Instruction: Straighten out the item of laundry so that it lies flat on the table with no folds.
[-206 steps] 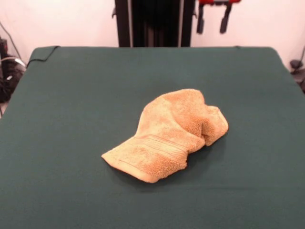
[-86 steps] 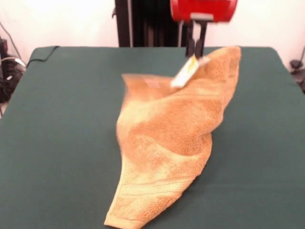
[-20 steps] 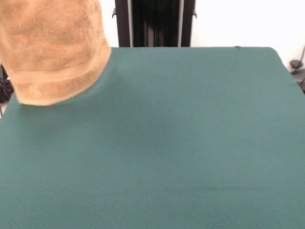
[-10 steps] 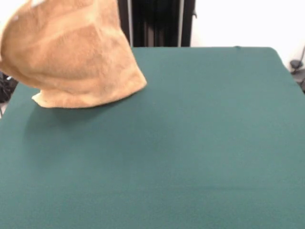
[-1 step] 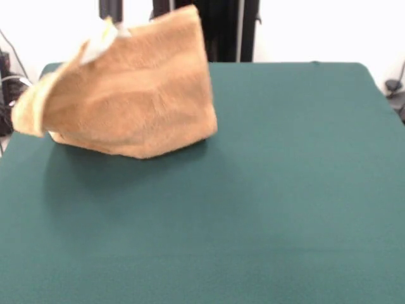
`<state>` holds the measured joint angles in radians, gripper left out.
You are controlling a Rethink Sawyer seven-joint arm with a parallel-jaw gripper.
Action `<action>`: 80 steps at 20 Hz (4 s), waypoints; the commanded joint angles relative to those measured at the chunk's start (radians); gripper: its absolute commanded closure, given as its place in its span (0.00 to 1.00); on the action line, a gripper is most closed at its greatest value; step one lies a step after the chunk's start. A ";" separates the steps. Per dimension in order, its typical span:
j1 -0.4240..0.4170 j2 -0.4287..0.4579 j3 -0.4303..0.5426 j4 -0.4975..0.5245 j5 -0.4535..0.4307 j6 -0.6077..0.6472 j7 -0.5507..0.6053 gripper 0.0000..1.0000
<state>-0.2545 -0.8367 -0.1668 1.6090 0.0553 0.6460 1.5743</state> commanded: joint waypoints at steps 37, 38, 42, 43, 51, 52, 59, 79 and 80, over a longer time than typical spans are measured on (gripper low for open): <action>0.083 0.118 0.222 0.064 0.098 -0.231 0.160 0.00; 0.083 0.118 0.221 0.063 0.096 -0.233 0.160 0.00; 0.076 0.123 0.226 0.048 0.093 -0.235 0.150 0.00; 0.085 0.122 0.213 0.038 0.089 -0.234 0.157 0.00; 0.068 0.110 0.230 0.061 0.109 -0.221 0.162 0.00; 0.063 0.107 0.236 0.067 0.114 -0.222 0.163 0.00; 0.112 0.112 0.190 0.105 0.115 -0.240 0.219 0.00; 0.121 0.352 0.197 -0.009 0.092 -0.311 0.162 0.00; 0.110 0.358 0.211 -0.010 0.090 -0.318 0.151 0.00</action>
<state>-0.1348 -0.5725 -0.0610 1.6158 0.1376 0.3892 1.5743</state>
